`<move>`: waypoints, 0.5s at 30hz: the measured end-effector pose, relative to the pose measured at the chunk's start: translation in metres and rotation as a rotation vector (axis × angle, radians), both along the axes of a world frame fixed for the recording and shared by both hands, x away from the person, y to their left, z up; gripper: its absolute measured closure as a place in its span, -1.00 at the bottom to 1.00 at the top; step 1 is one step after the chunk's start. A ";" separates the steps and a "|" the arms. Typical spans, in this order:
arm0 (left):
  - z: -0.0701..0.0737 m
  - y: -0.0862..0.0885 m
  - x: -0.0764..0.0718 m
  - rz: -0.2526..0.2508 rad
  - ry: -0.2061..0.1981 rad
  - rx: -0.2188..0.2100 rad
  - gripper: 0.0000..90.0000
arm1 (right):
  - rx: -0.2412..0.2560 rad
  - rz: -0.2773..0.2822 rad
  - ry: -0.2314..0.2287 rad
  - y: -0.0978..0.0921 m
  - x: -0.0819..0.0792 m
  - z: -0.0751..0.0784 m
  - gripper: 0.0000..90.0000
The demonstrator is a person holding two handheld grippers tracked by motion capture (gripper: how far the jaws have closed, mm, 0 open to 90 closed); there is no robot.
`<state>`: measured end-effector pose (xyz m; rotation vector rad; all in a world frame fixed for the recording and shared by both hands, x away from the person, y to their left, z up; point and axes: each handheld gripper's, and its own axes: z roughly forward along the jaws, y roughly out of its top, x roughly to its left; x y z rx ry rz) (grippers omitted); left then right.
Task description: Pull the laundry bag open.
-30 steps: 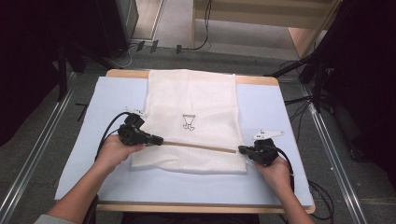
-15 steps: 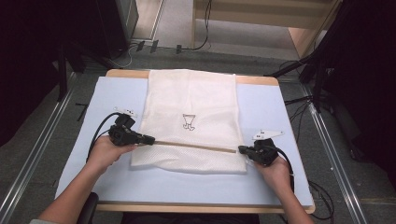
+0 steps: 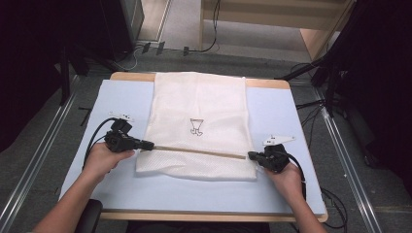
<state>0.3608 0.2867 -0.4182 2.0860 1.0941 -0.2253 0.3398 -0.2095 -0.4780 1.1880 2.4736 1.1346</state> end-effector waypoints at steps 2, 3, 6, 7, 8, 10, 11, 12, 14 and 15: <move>0.000 0.003 -0.001 0.006 -0.003 0.003 0.97 | -0.002 0.001 -0.001 0.000 0.000 0.000 1.00; 0.000 0.004 -0.001 0.009 -0.001 0.000 0.97 | -0.004 0.000 -0.001 0.000 0.000 0.000 1.00; 0.000 0.008 -0.002 0.013 -0.001 -0.001 0.97 | -0.002 0.001 -0.001 0.000 0.000 0.000 1.00; 0.000 0.010 -0.002 0.017 -0.003 0.007 0.97 | -0.001 0.000 0.000 0.000 0.000 0.000 1.00; 0.000 0.012 -0.003 0.022 -0.003 0.008 0.97 | -0.001 0.000 0.000 0.000 0.000 0.000 1.00; 0.000 0.016 -0.003 0.030 -0.001 0.007 0.97 | 0.001 0.000 -0.001 0.000 0.000 0.000 1.00; -0.001 0.018 -0.003 0.037 0.003 0.002 0.97 | 0.001 0.000 0.000 0.000 0.000 0.000 1.00; -0.001 0.020 -0.004 0.039 0.002 0.007 0.97 | 0.000 0.000 0.000 0.000 0.000 0.000 1.00; -0.001 0.025 -0.005 0.052 0.002 0.011 0.97 | 0.001 0.000 0.000 0.000 0.000 0.000 1.00; -0.001 0.028 -0.005 0.056 0.002 0.007 0.97 | 0.001 0.000 0.000 0.000 0.000 0.000 1.00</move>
